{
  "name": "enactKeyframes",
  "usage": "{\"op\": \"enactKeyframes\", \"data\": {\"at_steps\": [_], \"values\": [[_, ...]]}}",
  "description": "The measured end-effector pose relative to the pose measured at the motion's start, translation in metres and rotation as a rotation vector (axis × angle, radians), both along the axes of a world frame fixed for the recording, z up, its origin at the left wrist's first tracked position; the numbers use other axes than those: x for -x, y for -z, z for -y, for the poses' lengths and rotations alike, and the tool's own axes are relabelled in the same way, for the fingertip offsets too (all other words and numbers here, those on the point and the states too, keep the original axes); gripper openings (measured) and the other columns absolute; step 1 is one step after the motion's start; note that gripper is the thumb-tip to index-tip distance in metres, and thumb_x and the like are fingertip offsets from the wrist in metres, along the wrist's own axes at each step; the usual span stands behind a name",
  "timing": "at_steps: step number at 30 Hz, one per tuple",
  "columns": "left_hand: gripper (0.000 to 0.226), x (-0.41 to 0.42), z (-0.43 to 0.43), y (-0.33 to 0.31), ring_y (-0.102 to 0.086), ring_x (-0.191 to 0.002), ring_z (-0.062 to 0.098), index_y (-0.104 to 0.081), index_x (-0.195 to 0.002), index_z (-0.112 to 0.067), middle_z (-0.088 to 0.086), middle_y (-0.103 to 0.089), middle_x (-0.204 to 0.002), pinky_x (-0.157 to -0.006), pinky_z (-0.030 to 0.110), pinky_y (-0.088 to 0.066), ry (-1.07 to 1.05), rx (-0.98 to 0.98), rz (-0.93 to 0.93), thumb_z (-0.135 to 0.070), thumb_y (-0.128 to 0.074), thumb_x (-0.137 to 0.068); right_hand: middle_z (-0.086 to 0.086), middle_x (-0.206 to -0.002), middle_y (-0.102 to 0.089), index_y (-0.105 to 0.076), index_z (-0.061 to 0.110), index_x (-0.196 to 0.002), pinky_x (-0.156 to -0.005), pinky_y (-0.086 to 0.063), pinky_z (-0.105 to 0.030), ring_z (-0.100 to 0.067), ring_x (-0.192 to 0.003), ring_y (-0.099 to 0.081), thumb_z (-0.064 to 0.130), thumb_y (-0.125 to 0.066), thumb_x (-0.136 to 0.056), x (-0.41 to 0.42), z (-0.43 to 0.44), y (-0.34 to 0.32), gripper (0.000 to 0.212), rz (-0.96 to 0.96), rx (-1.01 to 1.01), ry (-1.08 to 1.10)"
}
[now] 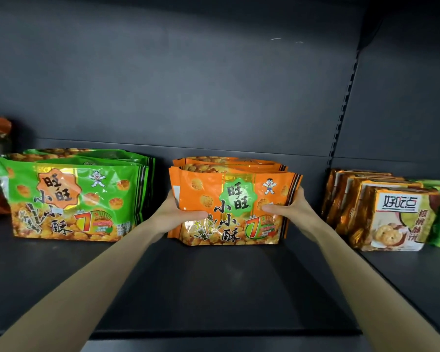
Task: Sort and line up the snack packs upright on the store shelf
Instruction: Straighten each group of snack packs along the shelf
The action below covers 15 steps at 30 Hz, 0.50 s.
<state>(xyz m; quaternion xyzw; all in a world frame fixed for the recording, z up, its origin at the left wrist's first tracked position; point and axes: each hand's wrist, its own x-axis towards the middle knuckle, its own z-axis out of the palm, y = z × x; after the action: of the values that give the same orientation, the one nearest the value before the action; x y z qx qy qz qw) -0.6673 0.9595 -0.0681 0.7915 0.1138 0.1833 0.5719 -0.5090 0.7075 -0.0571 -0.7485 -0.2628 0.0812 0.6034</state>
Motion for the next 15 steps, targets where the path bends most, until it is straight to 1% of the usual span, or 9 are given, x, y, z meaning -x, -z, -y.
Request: {"op": "enactKeyframes", "data": {"at_steps": [1, 3, 5, 6, 8, 10, 12, 15], "values": [[0.074, -0.0005, -0.0003, 0.0007, -0.054, -0.090, -0.004, -0.030, -0.123, -0.028, -0.016, -0.056, -0.102, -0.074, 0.014, -0.043, -0.006, 0.005, -0.003, -0.014, -0.081, -0.071, 0.000, -0.124, -0.056, -0.021, 0.026, -0.137, -0.097, -0.047, -0.042, -0.018, -0.109, -0.059, 0.032, -0.089, -0.045, -0.0009, 0.0005, -0.0004, 0.115, -0.006, -0.001, -0.001], [0.073, -0.0007, -0.0015, 0.0015, -0.058, -0.094, 0.000, -0.038, -0.126, -0.024, -0.011, -0.060, -0.104, -0.081, 0.020, -0.044, -0.010, 0.010, -0.015, -0.016, -0.083, -0.069, -0.001, -0.123, -0.058, -0.025, 0.023, -0.135, -0.096, -0.048, -0.043, -0.018, -0.107, -0.061, 0.033, -0.089, -0.043, -0.0026, 0.0011, -0.0014, 0.112, -0.009, -0.007, -0.003], [0.077, -0.0020, -0.0043, 0.0036, -0.060, -0.099, 0.005, -0.040, -0.130, -0.021, -0.008, -0.063, -0.108, -0.087, 0.025, -0.046, -0.009, 0.011, -0.022, -0.019, -0.084, -0.066, 0.000, -0.121, -0.058, -0.027, 0.021, -0.135, -0.092, -0.050, -0.040, -0.017, -0.107, -0.061, 0.029, -0.088, -0.046, -0.0041, 0.0009, -0.0031, 0.108, -0.018, -0.028, -0.013], [0.077, -0.0016, -0.0038, 0.0031, -0.060, -0.100, 0.006, -0.041, -0.129, -0.021, -0.007, -0.064, -0.108, -0.087, 0.025, -0.046, -0.009, 0.014, -0.025, -0.020, -0.085, -0.066, -0.001, -0.121, -0.059, -0.028, 0.020, -0.135, -0.088, -0.051, -0.037, -0.017, -0.106, -0.062, 0.028, -0.087, -0.047, -0.0049, 0.0008, -0.0038, 0.106, -0.023, -0.045, -0.020], [0.070, -0.0013, -0.0022, 0.0029, -0.059, -0.096, 0.003, -0.042, -0.123, -0.023, -0.009, -0.063, -0.105, -0.080, 0.021, -0.046, -0.017, 0.008, -0.019, -0.019, -0.083, -0.068, -0.001, -0.120, -0.061, -0.031, 0.020, -0.134, -0.083, -0.052, -0.034, -0.017, -0.105, -0.063, 0.028, -0.087, -0.047, -0.0057, 0.0005, -0.0048, 0.104, -0.029, -0.064, -0.036], [0.066, -0.0008, -0.0004, 0.0031, -0.058, -0.093, 0.001, -0.042, -0.120, -0.024, -0.010, -0.062, -0.103, -0.074, 0.016, -0.045, -0.016, 0.010, -0.008, -0.017, -0.082, -0.069, -0.002, -0.120, -0.062, -0.034, 0.020, -0.133, -0.086, -0.053, -0.038, -0.018, -0.105, -0.064, 0.032, -0.089, -0.043, -0.0064, 0.0005, -0.0048, 0.106, -0.031, -0.065, -0.046], [0.068, -0.0012, -0.0010, 0.0040, -0.060, -0.094, 0.001, -0.042, -0.124, -0.022, -0.009, -0.063, -0.105, -0.073, 0.015, -0.045, -0.006, 0.013, 0.005, -0.016, -0.082, -0.069, -0.002, -0.120, -0.063, -0.036, 0.021, -0.133, -0.092, -0.052, -0.043, -0.019, -0.105, -0.065, 0.038, -0.091, -0.039, -0.0065, 0.0011, -0.0041, 0.110, -0.025, -0.061, -0.050], [0.071, -0.0012, -0.0016, 0.0045, -0.061, -0.096, 0.002, -0.043, -0.127, -0.021, -0.008, -0.064, -0.108, -0.071, 0.015, -0.047, 0.013, 0.024, 0.019, -0.015, -0.082, -0.068, 0.000, -0.119, -0.065, -0.038, 0.022, -0.131, -0.094, -0.051, -0.047, -0.018, -0.105, -0.066, 0.042, -0.094, -0.037, -0.0075, 0.0010, -0.0028, 0.112, -0.020, -0.061, -0.050]]}}
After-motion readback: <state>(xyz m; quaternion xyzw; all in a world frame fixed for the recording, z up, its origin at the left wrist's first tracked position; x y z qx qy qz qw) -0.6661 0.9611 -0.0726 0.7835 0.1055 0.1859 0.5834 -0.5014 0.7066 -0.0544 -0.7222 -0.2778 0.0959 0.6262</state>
